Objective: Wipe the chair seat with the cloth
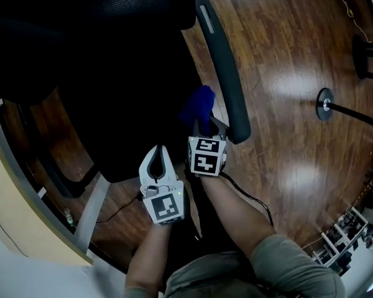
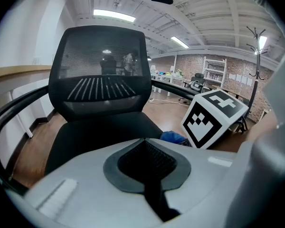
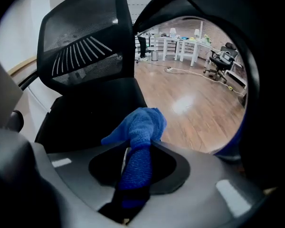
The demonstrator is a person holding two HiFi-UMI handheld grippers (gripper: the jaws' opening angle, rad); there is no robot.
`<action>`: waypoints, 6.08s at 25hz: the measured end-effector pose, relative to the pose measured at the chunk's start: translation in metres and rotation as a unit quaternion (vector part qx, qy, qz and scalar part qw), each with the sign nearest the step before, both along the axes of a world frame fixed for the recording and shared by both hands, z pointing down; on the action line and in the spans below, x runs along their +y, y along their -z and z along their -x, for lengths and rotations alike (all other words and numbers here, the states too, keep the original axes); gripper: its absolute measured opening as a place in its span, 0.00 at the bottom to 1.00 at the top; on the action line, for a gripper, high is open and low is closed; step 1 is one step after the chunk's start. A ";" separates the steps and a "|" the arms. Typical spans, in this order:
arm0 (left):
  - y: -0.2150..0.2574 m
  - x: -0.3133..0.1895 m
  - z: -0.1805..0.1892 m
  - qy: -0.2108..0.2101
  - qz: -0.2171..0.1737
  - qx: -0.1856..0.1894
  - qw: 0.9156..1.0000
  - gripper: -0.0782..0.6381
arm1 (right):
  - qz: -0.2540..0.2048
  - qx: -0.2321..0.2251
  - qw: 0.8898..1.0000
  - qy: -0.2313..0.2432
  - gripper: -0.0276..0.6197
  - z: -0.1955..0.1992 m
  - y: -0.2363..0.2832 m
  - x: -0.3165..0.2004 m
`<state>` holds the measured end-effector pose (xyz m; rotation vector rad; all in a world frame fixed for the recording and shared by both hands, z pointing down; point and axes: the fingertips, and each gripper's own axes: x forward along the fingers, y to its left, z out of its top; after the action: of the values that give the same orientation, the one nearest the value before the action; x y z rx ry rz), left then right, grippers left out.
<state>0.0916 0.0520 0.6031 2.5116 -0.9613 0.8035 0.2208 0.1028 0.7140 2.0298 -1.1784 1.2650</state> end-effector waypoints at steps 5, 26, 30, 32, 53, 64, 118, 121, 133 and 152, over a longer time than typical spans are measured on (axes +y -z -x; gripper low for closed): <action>0.000 0.001 0.023 0.019 0.004 0.003 1.000 0.12 | -0.025 0.034 0.999 0.004 0.19 -0.005 0.014 -0.008; 0.009 0.001 0.293 0.162 0.008 -0.030 0.986 0.12 | -0.115 -0.006 0.896 0.429 0.21 0.355 0.069 -0.100; -0.001 0.004 0.311 0.170 0.012 -0.034 0.985 0.12 | -0.105 -0.021 0.884 0.456 0.21 0.382 0.051 -0.097; -0.007 0.008 0.315 0.171 0.017 -0.038 0.984 0.12 | -0.097 -0.022 0.877 0.469 0.21 0.389 0.039 -0.095; -0.006 0.040 0.137 0.035 0.014 -0.002 0.999 0.12 | -0.035 0.055 0.967 0.247 0.20 0.133 0.038 -0.019; -0.012 0.073 0.050 -0.026 0.015 0.005 1.000 0.12 | -0.002 0.051 0.992 0.113 0.20 0.030 0.024 0.049; -0.030 0.038 0.353 0.245 0.013 -0.055 0.968 0.12 | -0.067 -0.023 0.835 0.545 0.20 0.417 0.018 -0.017; -0.032 0.038 0.352 0.242 0.015 -0.058 0.968 0.12 | -0.057 -0.023 0.836 0.545 0.20 0.415 0.008 -0.011; -0.018 0.041 0.269 0.156 0.013 -0.050 0.986 0.12 | -0.045 0.004 0.883 0.467 0.20 0.319 0.021 0.001; 0.014 0.083 0.052 -0.019 -0.001 -0.008 1.000 0.12 | -0.006 0.026 0.978 0.209 0.20 0.074 0.040 0.095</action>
<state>0.0398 0.1348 0.5896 2.5372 -0.9225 0.8366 0.1469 0.1975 0.6735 1.6900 -1.4915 0.9911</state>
